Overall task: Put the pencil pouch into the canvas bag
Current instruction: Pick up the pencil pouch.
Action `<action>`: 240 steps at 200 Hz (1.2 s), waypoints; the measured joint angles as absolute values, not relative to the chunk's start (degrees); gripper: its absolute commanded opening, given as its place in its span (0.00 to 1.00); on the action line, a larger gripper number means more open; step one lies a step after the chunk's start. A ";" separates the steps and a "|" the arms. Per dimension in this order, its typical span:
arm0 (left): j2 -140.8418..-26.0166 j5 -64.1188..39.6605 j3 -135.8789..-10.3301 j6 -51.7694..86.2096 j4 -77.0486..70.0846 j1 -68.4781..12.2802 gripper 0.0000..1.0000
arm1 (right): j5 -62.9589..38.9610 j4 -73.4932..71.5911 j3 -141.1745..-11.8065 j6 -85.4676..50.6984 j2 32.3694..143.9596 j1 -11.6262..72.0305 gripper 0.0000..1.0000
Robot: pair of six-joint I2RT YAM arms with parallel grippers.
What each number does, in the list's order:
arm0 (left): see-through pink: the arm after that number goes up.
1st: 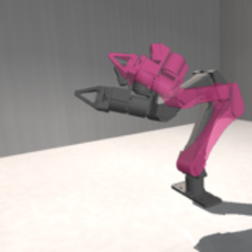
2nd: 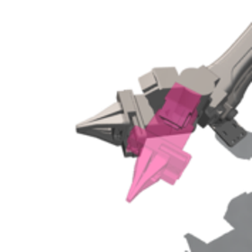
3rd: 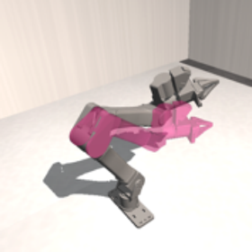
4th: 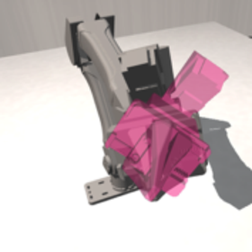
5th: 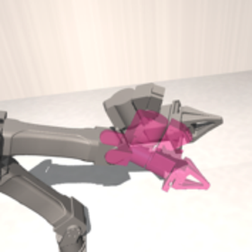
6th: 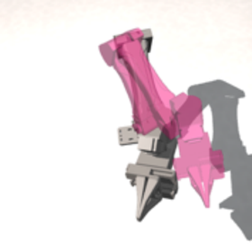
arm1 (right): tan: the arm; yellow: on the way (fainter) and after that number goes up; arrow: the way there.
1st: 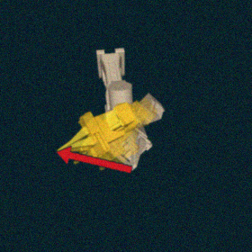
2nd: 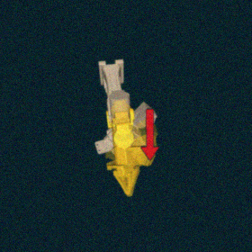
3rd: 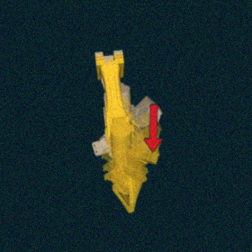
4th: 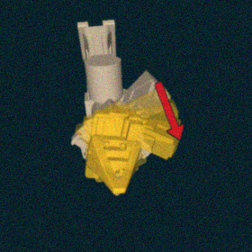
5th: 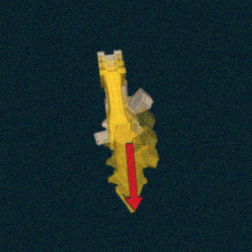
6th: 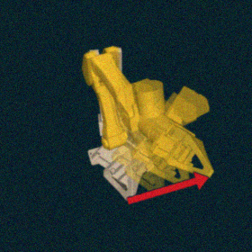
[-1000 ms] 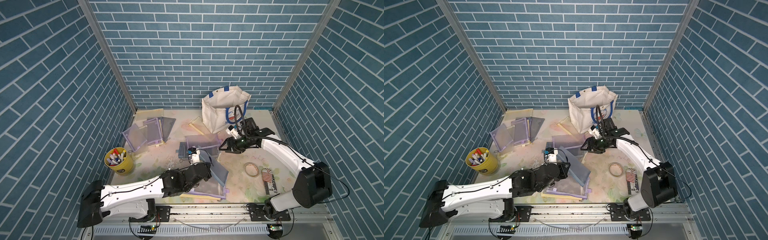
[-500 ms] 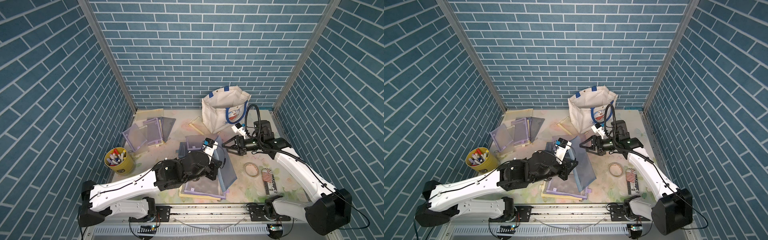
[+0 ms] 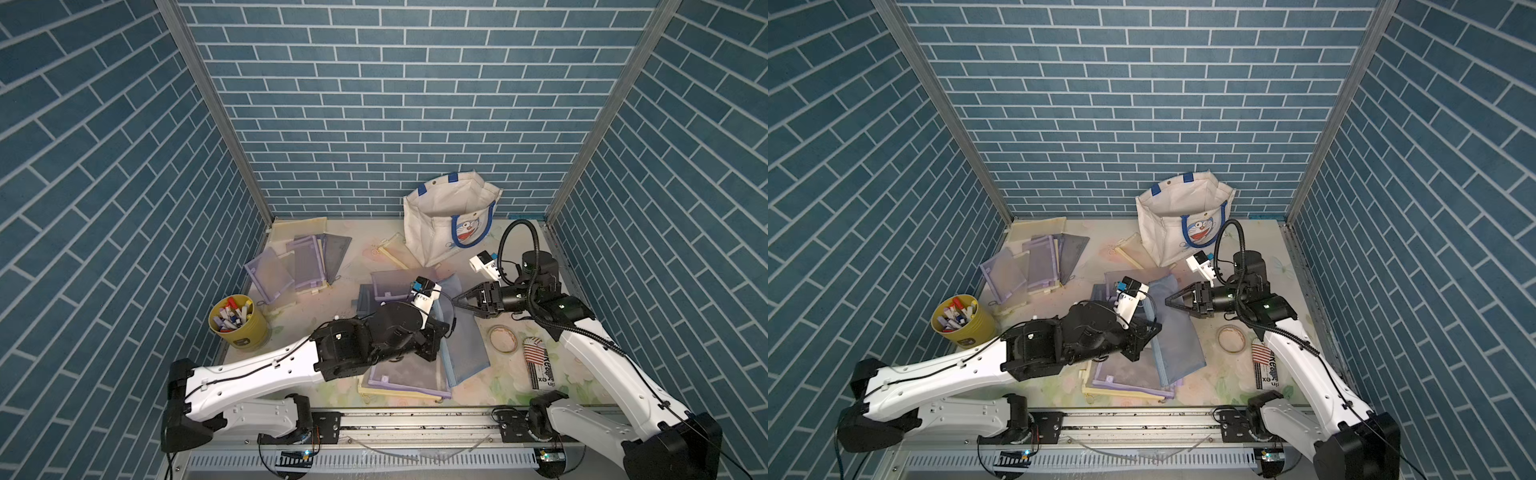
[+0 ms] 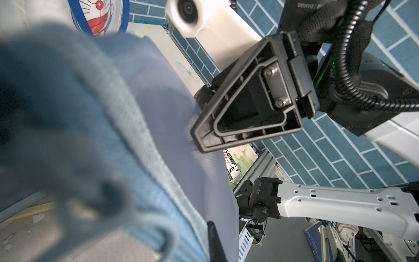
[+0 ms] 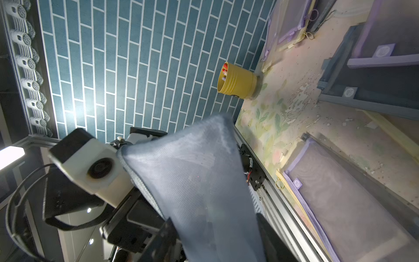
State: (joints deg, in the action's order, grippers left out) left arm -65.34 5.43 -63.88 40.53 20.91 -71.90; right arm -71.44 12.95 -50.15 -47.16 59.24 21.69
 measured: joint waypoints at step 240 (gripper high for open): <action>-68.51 20.12 -59.81 48.25 31.11 -62.02 0.99 | -40.58 34.39 -94.41 -39.20 86.15 21.41 0.00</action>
